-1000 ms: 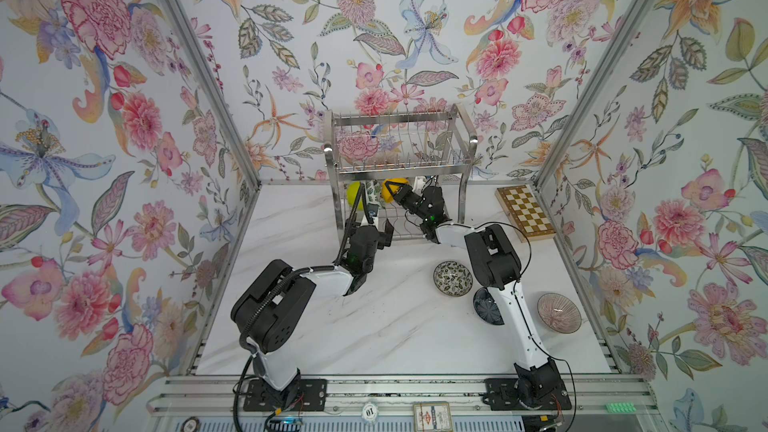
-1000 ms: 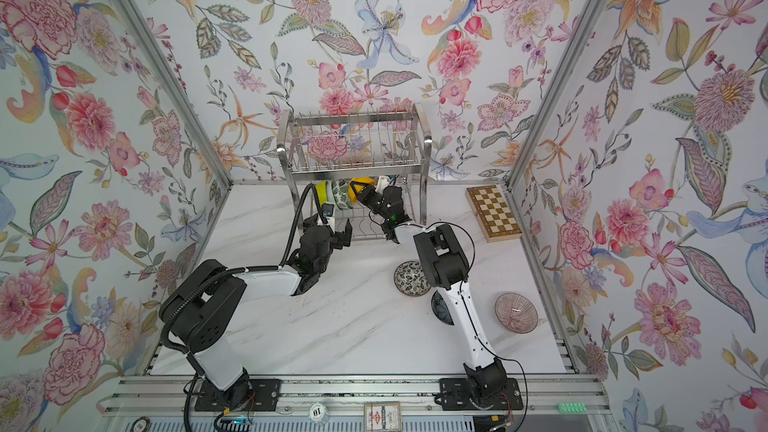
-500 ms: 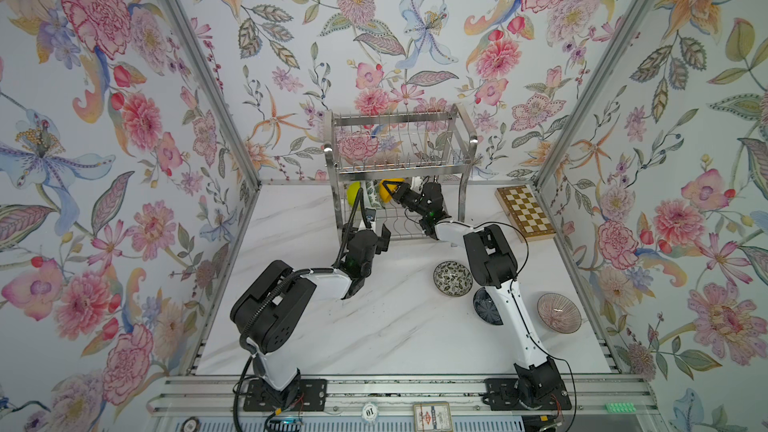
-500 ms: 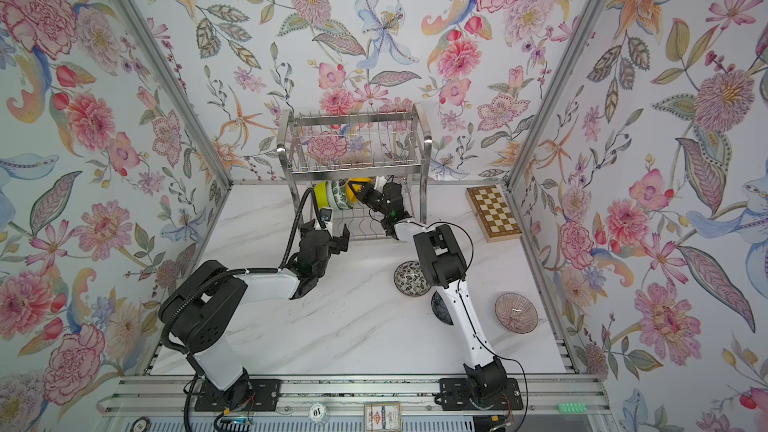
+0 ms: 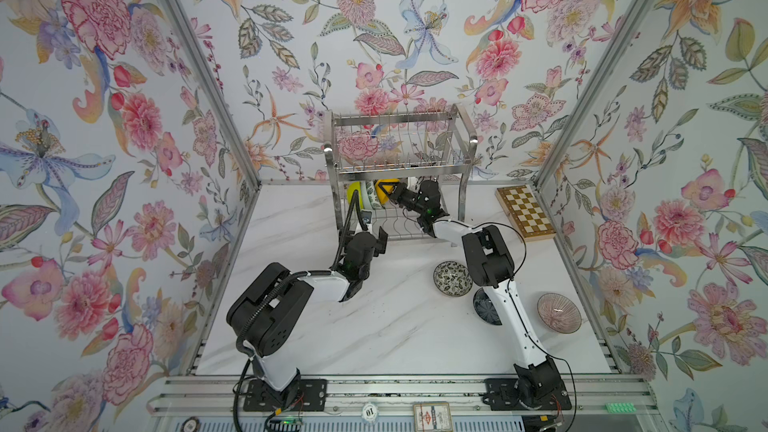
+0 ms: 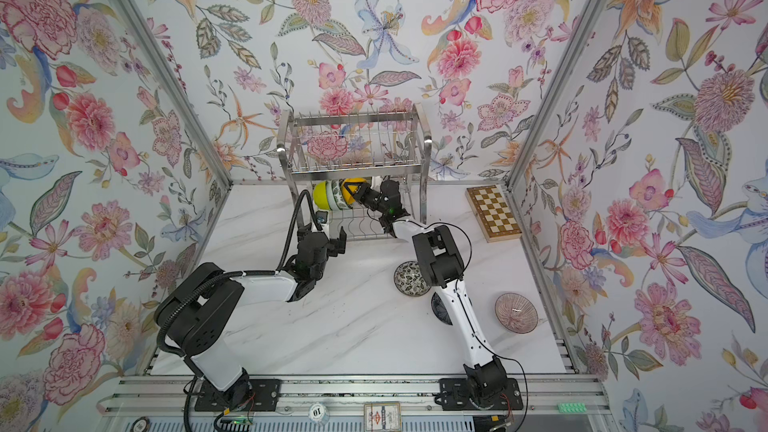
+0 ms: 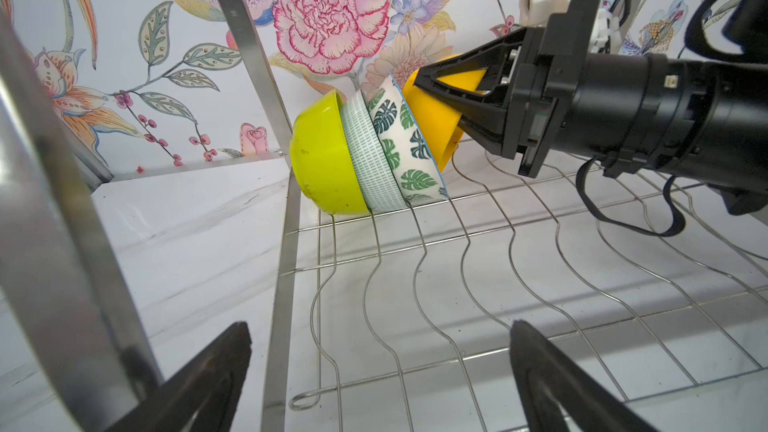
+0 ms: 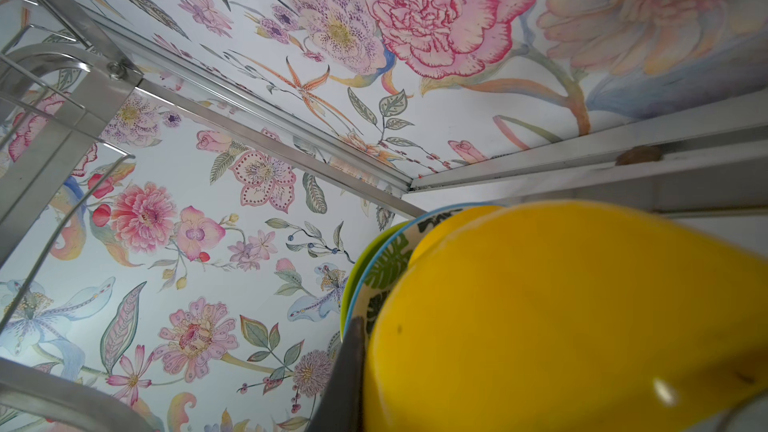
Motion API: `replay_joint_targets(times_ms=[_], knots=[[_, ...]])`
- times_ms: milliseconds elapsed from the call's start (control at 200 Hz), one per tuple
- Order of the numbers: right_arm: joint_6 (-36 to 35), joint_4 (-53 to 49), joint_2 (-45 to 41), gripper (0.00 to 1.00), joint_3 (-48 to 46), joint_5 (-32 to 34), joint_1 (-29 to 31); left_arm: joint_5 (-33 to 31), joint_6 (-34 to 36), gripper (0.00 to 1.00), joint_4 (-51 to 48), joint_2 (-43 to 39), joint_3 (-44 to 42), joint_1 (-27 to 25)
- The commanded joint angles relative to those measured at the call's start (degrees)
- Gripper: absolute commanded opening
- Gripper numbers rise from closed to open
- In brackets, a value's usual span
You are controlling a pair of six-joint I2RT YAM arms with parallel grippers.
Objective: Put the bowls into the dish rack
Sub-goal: 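Lower the yellow bowl beside the leaf-patterned bowl with the right gripper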
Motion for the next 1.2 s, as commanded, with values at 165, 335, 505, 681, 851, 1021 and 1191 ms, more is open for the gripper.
replay_joint_targets(times_ms=[165, 335, 505, 681, 851, 1021, 1191], knots=[[-0.86, -4.23, 0.39, 0.0, 1.43, -1.12, -0.4, -1.27, -1.69, 0.99, -0.93, -2.1, -1.17, 0.68], [-3.11, -8.28, -0.39, 0.05, 1.05, -0.05, -0.66, -1.24, -2.65, 0.99, -1.65, -2.55, -1.67, 0.7], [-4.79, -11.06, -1.09, 0.1, 0.97, 0.62, -0.75, -1.51, -3.96, 0.99, -2.0, -3.57, -3.11, 0.68], [-6.0, -12.72, -1.47, 0.13, 0.96, 1.02, -0.84, -1.79, -4.55, 0.99, -2.47, -4.38, -4.13, 0.7], [-6.26, -13.55, -1.73, 0.17, 1.48, 1.11, -0.79, -1.52, -4.86, 0.99, -3.05, -4.65, -4.36, 0.71], [-6.5, -13.97, -1.91, 0.22, 1.7, 1.11, -0.93, -1.36, -5.29, 0.99, -3.37, -4.74, -4.24, 0.7], [-6.42, -13.98, -2.42, 0.25, 1.62, 1.29, -0.84, -1.31, -5.48, 0.99, -3.44, -4.74, -4.13, 0.66]])
